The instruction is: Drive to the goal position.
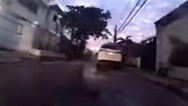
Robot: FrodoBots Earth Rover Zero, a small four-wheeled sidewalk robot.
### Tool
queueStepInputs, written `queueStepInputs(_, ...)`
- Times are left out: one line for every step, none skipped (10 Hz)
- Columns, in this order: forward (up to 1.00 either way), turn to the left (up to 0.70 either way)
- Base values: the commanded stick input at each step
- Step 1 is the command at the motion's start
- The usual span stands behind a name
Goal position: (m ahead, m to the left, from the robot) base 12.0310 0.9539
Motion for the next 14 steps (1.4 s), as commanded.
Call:
queueStepInputs(0.70, 0.00)
queueStepInputs(0.55, 0.00)
queueStepInputs(0.70, 0.00)
queueStepInputs(0.70, 0.00)
queueStepInputs(0.70, 0.00)
queueStepInputs(0.70, 0.00)
queueStepInputs(0.70, 0.00)
queueStepInputs(0.70, 0.00)
queueStepInputs(0.70, 0.00)
queueStepInputs(0.70, 0.00)
queueStepInputs(0.70, 0.00)
queueStepInputs(0.70, 0.00)
queueStepInputs(0.70, -0.05)
queueStepInputs(0.70, -0.35)
